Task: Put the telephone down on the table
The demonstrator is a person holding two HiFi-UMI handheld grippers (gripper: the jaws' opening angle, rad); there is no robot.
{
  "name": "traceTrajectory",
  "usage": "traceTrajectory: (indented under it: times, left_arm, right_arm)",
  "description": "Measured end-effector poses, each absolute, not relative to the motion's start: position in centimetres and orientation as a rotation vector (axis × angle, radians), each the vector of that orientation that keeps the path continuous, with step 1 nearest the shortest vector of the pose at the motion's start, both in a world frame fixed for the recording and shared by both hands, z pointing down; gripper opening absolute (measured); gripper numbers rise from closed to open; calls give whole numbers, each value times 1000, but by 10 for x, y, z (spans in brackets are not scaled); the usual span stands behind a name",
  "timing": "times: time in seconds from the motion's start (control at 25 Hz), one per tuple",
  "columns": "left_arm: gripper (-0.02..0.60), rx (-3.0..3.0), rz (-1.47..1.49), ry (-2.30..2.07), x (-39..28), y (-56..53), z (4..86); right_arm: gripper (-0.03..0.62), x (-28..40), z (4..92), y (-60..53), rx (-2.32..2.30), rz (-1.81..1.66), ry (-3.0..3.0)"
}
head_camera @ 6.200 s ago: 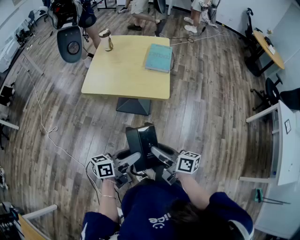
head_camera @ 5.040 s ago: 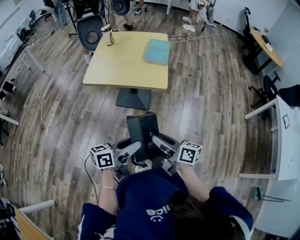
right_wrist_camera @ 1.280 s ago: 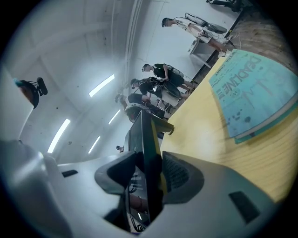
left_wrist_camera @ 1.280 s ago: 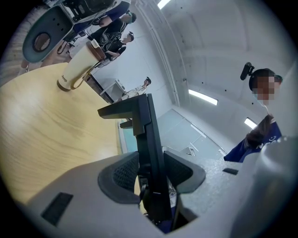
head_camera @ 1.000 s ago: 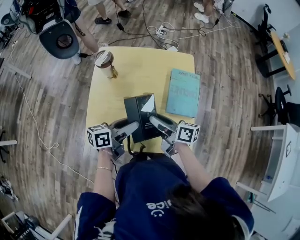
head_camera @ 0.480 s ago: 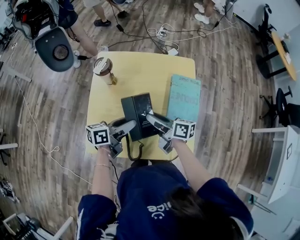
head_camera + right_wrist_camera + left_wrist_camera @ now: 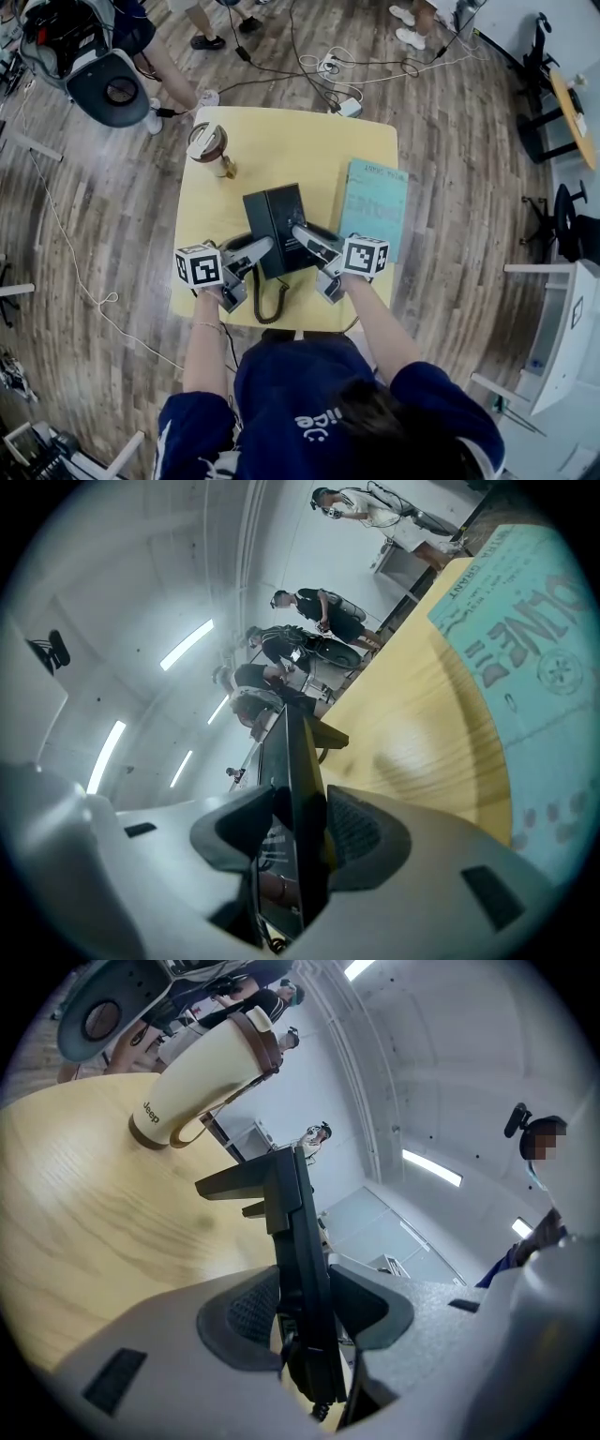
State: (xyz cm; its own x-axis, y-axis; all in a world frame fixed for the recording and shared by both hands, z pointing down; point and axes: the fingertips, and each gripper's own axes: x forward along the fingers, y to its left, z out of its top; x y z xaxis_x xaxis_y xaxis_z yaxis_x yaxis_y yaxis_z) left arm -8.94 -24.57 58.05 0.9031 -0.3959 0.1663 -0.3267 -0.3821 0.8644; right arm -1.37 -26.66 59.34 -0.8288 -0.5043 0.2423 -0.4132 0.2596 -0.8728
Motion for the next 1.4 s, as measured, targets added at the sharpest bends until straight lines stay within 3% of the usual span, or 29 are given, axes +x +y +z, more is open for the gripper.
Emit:
traceTrajectory:
  times: [1.4]
  left_arm:
    - [172,2000,105,-551,-86,-275,628]
  right_arm:
    - [181,-17,630,-296,-989,-1620,2573]
